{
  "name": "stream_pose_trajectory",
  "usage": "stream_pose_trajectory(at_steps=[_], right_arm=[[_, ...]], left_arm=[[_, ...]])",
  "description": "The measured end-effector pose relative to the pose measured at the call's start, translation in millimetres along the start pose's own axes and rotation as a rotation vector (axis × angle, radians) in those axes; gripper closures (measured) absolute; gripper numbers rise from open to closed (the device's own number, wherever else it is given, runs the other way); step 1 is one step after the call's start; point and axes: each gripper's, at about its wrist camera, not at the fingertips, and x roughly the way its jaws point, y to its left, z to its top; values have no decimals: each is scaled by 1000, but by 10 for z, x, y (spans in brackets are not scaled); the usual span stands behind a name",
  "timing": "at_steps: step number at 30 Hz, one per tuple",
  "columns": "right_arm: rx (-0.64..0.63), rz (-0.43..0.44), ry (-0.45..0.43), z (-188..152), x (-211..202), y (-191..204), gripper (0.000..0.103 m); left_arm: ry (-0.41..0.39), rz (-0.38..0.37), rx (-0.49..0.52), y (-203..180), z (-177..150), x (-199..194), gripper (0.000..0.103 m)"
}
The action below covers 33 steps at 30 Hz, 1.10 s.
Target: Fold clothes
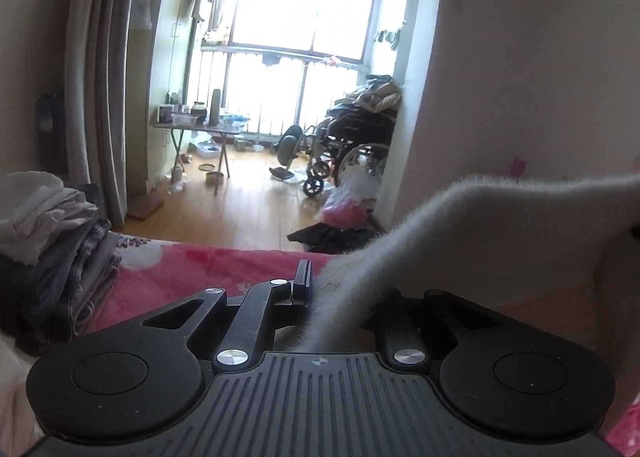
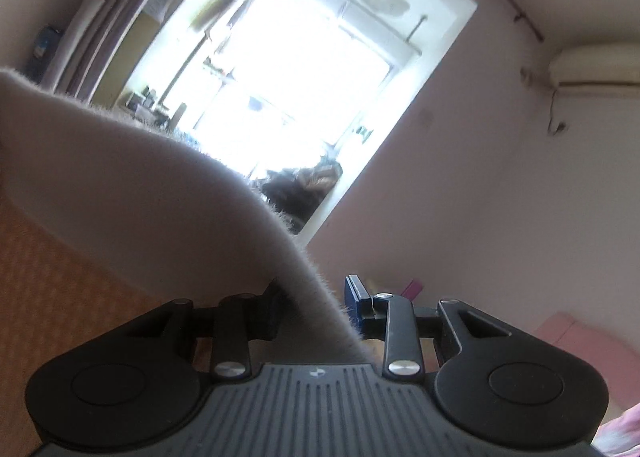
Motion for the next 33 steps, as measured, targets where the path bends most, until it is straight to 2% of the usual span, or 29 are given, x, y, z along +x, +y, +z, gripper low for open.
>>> stream_pose_trajectory(at_steps=[2, 5, 6, 8, 9, 10, 12, 13, 14, 16, 18, 20, 22, 24, 28, 31, 33], right_arm=[[20, 16, 41, -99, 355, 90, 70], [59, 57, 135, -244, 836, 423, 70], [85, 83, 182, -352, 1035, 537, 70], [141, 162, 309, -596, 1455, 741, 65], [170, 202, 373, -718, 1665, 843, 50], [191, 234, 438, -852, 1833, 956, 41], [210, 275, 576, -1161, 2034, 1221, 41], [226, 292, 619, -1293, 2104, 1321, 36], [251, 303, 617, -1325, 2044, 1305, 32], [295, 328, 593, -1187, 1666, 1062, 31], [347, 365, 554, -1012, 1467, 735, 31], [426, 408, 507, -960, 1302, 445, 23], [535, 465, 467, -976, 1185, 175, 6], [640, 513, 428, -1005, 1052, -95, 4], [814, 527, 377, -1191, 630, -647, 4], [877, 480, 455, -1543, 221, -962, 4], [902, 450, 558, -1847, -15, -1073, 4]], left_arm=[[24, 22, 1, 26, -77, 236, 86], [108, 73, 8, 67, -288, 648, 81], [143, 86, 15, 84, -378, 746, 72], [203, 107, 29, 136, -556, 919, 63], [234, 117, 37, 162, -645, 1006, 58], [264, 128, 44, 188, -734, 1093, 53], [325, 149, 59, 241, -911, 1266, 51], [355, 159, 66, 267, -1000, 1353, 48], [359, 158, 72, 271, -1025, 1363, 41], [332, 136, 77, 252, -980, 1275, 36], [303, 109, 76, 237, -922, 1176, 34], [273, 64, 45, 251, -837, 1060, 30], [246, 29, 12, 252, -769, 957, 29], [210, 7, 0, 225, -719, 837, 29], [108, 0, 70, 56, -694, 502, 28], [107, -59, 104, -70, -712, 255, 28], [126, -116, 126, -157, -743, 69, 28]])
